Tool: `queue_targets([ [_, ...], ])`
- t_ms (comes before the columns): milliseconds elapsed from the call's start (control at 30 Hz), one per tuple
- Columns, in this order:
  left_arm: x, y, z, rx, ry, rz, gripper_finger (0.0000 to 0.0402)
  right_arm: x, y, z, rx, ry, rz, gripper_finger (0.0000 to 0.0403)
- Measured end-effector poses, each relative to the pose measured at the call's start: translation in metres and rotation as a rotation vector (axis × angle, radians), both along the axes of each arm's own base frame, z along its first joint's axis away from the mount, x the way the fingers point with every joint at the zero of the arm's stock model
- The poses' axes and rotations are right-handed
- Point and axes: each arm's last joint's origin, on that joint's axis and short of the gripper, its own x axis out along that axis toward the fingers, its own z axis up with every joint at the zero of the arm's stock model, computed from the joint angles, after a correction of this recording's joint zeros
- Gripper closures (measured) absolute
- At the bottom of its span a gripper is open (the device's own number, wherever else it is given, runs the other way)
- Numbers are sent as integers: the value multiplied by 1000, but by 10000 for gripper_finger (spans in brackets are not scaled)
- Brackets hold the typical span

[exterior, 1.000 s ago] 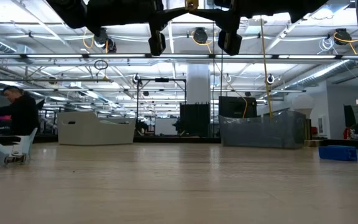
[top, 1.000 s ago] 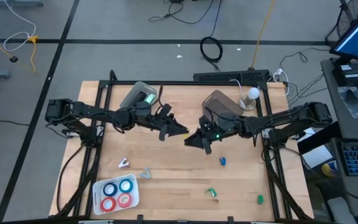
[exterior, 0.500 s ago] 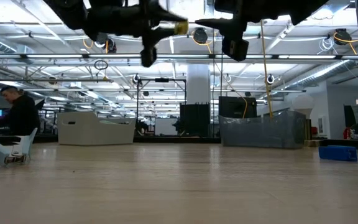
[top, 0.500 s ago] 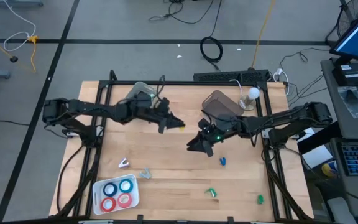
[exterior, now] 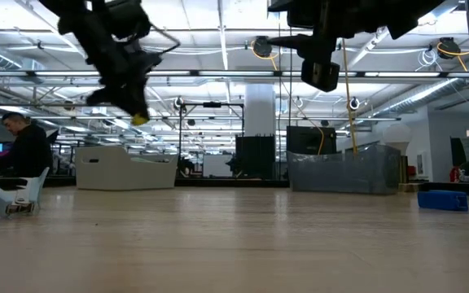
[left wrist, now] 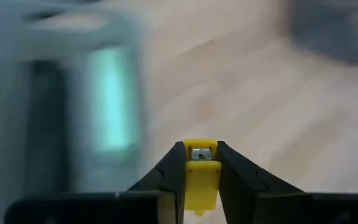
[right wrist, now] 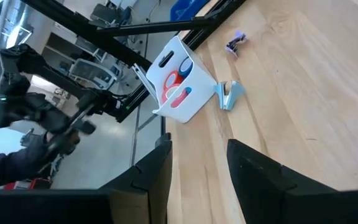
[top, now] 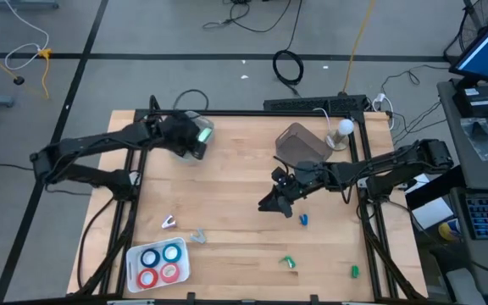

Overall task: Pick and place Stapler, Stapler remover, tape
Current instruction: Put the yellow stapler into the gray bin

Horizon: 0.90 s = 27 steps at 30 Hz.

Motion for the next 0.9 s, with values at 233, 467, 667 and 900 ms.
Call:
queue_targets([
  [233, -20, 9, -12, 10, 229, 106, 331, 0, 0, 0, 1, 0, -2, 259],
  [467, -13, 24, -30, 21, 324, 109, 330, 0, 0, 0, 0, 0, -6, 259],
  [667, 0, 34, -51, -16, 366, 61, 330, 0, -1, 0, -6, 0, -24, 261],
  [900, 6, 37, -73, -64, 456, 41, 330, 1, -1, 1, -3, -14, -35, 261],
])
